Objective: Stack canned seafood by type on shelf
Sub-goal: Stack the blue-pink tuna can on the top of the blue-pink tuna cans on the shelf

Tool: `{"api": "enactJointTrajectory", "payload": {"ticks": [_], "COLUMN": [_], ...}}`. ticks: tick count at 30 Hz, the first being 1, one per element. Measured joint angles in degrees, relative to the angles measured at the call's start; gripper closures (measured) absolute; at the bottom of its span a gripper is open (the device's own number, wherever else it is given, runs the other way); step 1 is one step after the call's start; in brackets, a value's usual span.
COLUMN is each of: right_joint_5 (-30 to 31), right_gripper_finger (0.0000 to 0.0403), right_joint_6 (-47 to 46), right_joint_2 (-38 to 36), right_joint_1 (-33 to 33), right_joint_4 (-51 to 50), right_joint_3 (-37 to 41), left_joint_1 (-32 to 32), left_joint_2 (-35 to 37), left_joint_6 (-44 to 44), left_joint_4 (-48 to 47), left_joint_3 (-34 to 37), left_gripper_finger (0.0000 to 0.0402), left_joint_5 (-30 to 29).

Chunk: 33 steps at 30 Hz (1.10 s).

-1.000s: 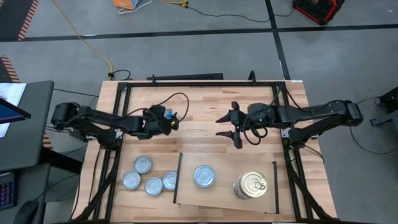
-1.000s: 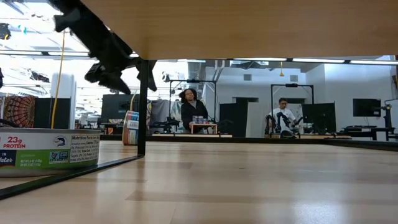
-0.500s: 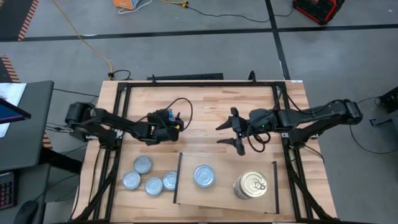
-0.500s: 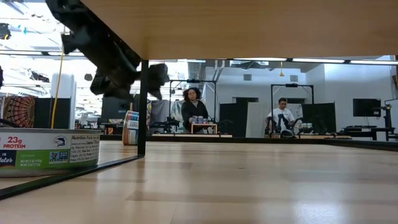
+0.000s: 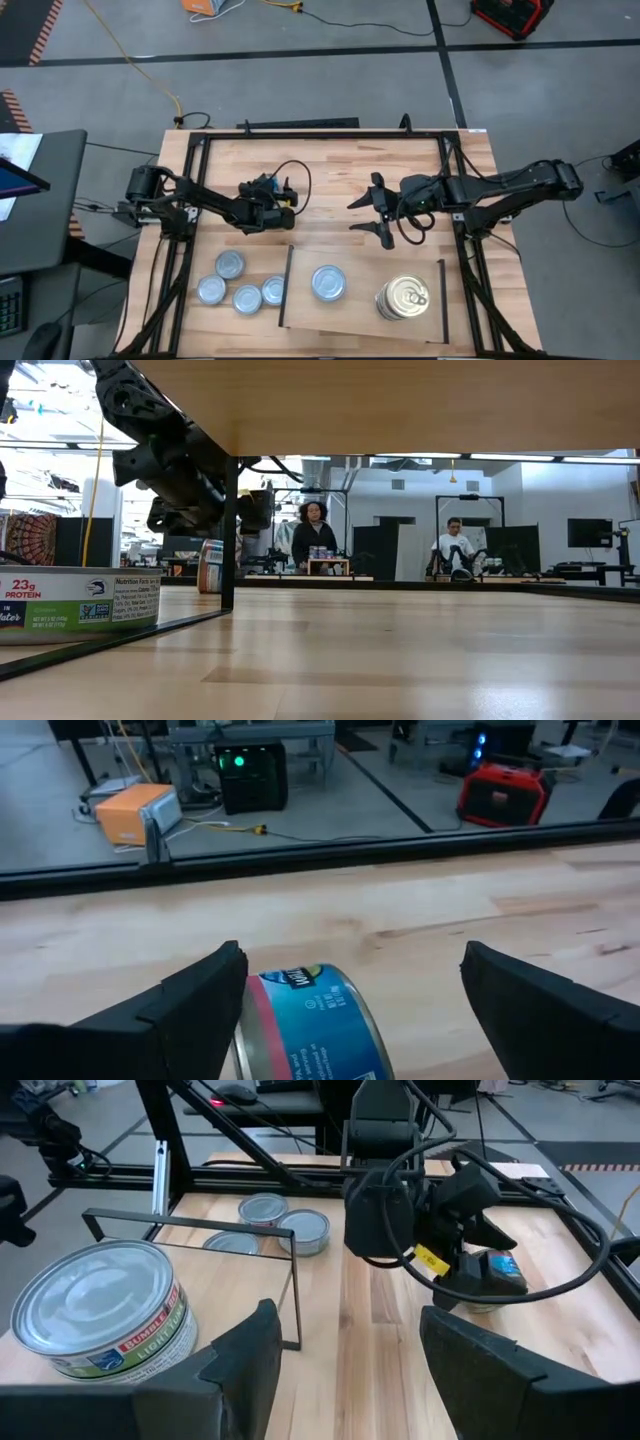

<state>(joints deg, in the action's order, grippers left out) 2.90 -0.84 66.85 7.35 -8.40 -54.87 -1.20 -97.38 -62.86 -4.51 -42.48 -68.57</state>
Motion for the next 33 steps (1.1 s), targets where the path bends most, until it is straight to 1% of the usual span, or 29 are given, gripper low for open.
{"api": "enactJointTrajectory", "payload": {"ticks": [5,8,10,14,17,19,24,27,29,33], "right_joint_5": [0.0,0.0,0.0,0.02,0.02,0.02,0.02,0.02,0.01,0.02], "right_gripper_finger": [0.0137,0.0137,0.0137,0.0137,0.0137,0.0137,0.0137,0.0137,0.0137,0.0137], "right_joint_6": [-0.01,-0.02,-0.02,-0.17,-0.22,-0.22,-0.24,-0.24,-0.24,-0.66], "right_joint_2": [0.0,0.0,0.0,0.0,0.0,0.0,0.0,0.0,0.0,0.0], "right_joint_1": [0.17,0.17,0.17,0.17,0.17,0.17,0.17,0.17,0.17,0.17], "right_joint_4": [-0.17,-0.52,-0.6,-0.59,-0.6,-0.64,-1.07,-1.03,-1.02,-0.96], "right_joint_3": [0.0,0.0,0.0,0.0,0.0,0.0,-0.02,-0.02,-0.02,-0.02], "left_joint_1": [-1.49,-3.35,-4.22,-4.67,-4.69,-4.7,-5.88,-6.53,-6.78,-6.92], "left_joint_2": [1.54,3.19,4.32,5.44,5.44,5.44,5.46,5.46,5.46,5.42], "left_joint_6": [-0.77,1.96,4.46,9.05,9.35,7.14,-5.47,-11.93,-13.82,-14.59], "left_joint_4": [-0.72,-1.07,-1.21,-1.14,-2.54,-5.13,-16.08,-20.75,-21.53,-21.47], "left_joint_3": [0.05,-0.9,-2.08,-3.93,-4.6,-4.7,-4.68,-4.66,-4.66,-4.66], "left_gripper_finger": [0.0085,0.0105,0.0115,0.0126,0.0127,0.0127,0.0127,0.0127,0.0127,0.0127], "left_joint_5": [-0.03,0.17,-0.86,-2.49,-2.73,-2.97,-3.29,-2.86,-2.65,-2.68]}}
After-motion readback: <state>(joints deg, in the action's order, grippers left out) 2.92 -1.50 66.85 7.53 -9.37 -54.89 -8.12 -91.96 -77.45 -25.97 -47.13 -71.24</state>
